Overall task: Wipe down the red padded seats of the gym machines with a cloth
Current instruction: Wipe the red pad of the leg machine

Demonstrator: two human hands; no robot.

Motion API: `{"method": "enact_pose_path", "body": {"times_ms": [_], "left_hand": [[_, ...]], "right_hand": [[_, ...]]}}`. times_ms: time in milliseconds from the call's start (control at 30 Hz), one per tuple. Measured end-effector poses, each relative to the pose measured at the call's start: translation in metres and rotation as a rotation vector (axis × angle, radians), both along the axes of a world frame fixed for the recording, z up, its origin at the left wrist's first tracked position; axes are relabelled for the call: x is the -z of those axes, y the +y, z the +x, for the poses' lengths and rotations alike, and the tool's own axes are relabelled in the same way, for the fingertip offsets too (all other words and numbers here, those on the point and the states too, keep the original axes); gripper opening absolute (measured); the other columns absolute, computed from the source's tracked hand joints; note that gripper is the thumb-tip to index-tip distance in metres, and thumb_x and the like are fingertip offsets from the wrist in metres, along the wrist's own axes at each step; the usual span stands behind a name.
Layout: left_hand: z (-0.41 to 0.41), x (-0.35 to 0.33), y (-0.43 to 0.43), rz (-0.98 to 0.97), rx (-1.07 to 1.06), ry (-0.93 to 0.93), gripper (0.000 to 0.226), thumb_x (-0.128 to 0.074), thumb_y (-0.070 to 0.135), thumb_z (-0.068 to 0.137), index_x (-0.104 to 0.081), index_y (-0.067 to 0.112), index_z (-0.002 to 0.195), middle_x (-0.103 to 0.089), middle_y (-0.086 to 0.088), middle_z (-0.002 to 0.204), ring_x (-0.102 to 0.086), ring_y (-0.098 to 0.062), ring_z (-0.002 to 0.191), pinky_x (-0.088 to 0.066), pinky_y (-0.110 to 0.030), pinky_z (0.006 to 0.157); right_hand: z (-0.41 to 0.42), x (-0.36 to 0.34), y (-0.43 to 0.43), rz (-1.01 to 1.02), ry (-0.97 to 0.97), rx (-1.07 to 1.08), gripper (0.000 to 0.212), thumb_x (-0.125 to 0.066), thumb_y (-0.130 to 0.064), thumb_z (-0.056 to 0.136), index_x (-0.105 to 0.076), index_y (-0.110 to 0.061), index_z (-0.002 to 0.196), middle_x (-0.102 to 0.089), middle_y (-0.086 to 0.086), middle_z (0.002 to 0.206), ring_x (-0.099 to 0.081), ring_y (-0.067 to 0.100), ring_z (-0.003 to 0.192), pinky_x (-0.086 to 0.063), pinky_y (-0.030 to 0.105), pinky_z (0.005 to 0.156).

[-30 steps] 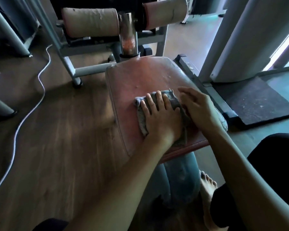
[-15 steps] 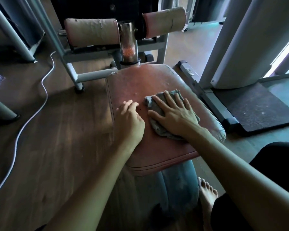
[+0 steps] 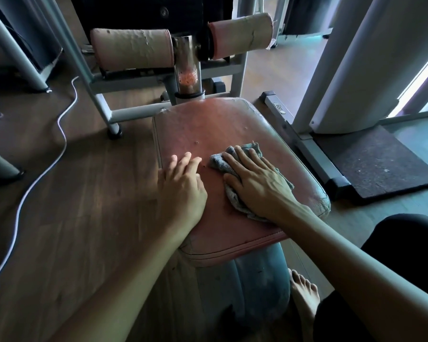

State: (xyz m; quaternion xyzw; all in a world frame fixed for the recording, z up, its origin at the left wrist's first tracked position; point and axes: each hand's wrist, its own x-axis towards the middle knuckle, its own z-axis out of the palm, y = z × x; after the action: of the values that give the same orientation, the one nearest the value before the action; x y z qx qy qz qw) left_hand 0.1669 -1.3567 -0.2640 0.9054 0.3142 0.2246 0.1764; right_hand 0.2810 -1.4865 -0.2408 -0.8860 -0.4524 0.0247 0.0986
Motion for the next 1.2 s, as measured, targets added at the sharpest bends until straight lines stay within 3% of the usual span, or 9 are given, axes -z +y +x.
{"method": "enact_pose_path", "body": {"times_ms": [133,233,400,467,600,767,867,1100,1200], "left_hand": [[0.0,-0.004,-0.001,-0.001,-0.008,0.007,0.05,-0.037,0.02,0.089,-0.062,0.015,0.132,-0.054,-0.006,0.146,-0.042,-0.034,0.141,-0.03,-0.055,0.114],[0.001,-0.005,0.001,-0.017,-0.018,-0.01,0.049,-0.039,0.018,0.088,-0.064,0.015,0.13,-0.057,-0.006,0.144,-0.044,-0.032,0.14,-0.031,-0.051,0.115],[-0.001,-0.024,0.01,-0.128,-0.07,-0.048,0.042,-0.045,0.013,0.084,-0.07,0.009,0.118,-0.065,-0.011,0.132,-0.056,-0.031,0.126,-0.041,-0.046,0.111],[-0.011,-0.048,0.017,-0.191,-0.139,-0.042,0.041,-0.046,0.011,0.082,-0.071,0.007,0.114,-0.066,-0.013,0.128,-0.059,-0.031,0.121,-0.042,-0.042,0.109],[-0.046,-0.128,0.032,-0.305,-0.242,-0.03,0.035,-0.051,0.003,0.079,-0.072,0.0,0.107,-0.069,-0.019,0.117,-0.064,-0.036,0.112,-0.037,-0.028,0.101],[-0.123,-0.263,0.041,-0.336,-0.345,0.041,0.029,-0.06,0.004,0.088,-0.07,0.008,0.114,-0.069,-0.011,0.118,-0.063,-0.031,0.111,-0.047,-0.037,0.098],[-0.18,-0.342,0.042,-0.37,-0.408,0.042,0.032,-0.061,0.003,0.087,-0.069,0.009,0.117,-0.07,-0.01,0.118,-0.064,-0.03,0.111,-0.049,-0.04,0.098],[-0.321,-0.492,0.036,-0.445,-0.608,0.056,0.03,-0.058,0.009,0.092,-0.068,0.014,0.12,-0.071,-0.008,0.12,-0.064,-0.028,0.114,-0.047,-0.035,0.095],[-0.374,-0.534,0.033,-0.438,-0.681,0.039,0.028,-0.059,0.014,0.09,-0.07,0.015,0.116,-0.073,-0.009,0.113,-0.066,-0.03,0.109,-0.051,-0.042,0.093]], "right_hand": [[0.016,0.006,0.004,0.084,0.02,-0.108,0.054,-0.033,-0.044,0.106,-0.024,-0.027,0.157,-0.015,-0.004,0.165,-0.01,0.019,0.153,-0.008,0.033,0.124],[0.029,0.008,0.01,0.22,0.051,-0.189,0.049,-0.044,-0.032,0.104,-0.039,-0.019,0.151,-0.031,0.001,0.16,-0.024,0.02,0.15,-0.014,0.027,0.121],[0.044,-0.015,0.033,0.273,0.295,-0.171,0.044,-0.047,-0.022,0.104,-0.045,-0.024,0.148,-0.036,-0.008,0.157,-0.03,0.009,0.144,-0.02,0.009,0.107],[0.039,-0.039,0.041,0.235,0.384,-0.159,0.043,-0.046,-0.021,0.104,-0.045,-0.023,0.148,-0.038,-0.007,0.156,-0.033,0.012,0.144,-0.023,0.014,0.11],[0.006,-0.118,0.054,0.148,0.477,-0.222,0.043,-0.045,-0.02,0.105,-0.045,-0.019,0.148,-0.039,-0.002,0.156,-0.039,0.017,0.141,-0.023,0.013,0.108],[-0.061,-0.252,0.074,0.06,0.529,-0.356,0.044,-0.044,-0.021,0.106,-0.041,-0.023,0.15,-0.037,0.0,0.157,-0.041,0.017,0.139,-0.029,0.02,0.111],[-0.11,-0.333,0.087,0.052,0.558,-0.404,0.044,-0.045,-0.019,0.105,-0.043,-0.024,0.149,-0.039,-0.002,0.156,-0.042,0.014,0.137,-0.023,0.007,0.103],[-0.23,-0.473,0.106,0.05,0.624,-0.507,0.045,-0.049,-0.019,0.103,-0.046,-0.029,0.147,-0.042,-0.01,0.153,-0.042,0.008,0.134,-0.02,-0.006,0.09],[-0.272,-0.509,0.111,0.053,0.653,-0.558,0.043,-0.049,-0.021,0.103,-0.047,-0.031,0.145,-0.045,-0.011,0.15,-0.045,0.007,0.131,-0.025,0.0,0.091]]}}
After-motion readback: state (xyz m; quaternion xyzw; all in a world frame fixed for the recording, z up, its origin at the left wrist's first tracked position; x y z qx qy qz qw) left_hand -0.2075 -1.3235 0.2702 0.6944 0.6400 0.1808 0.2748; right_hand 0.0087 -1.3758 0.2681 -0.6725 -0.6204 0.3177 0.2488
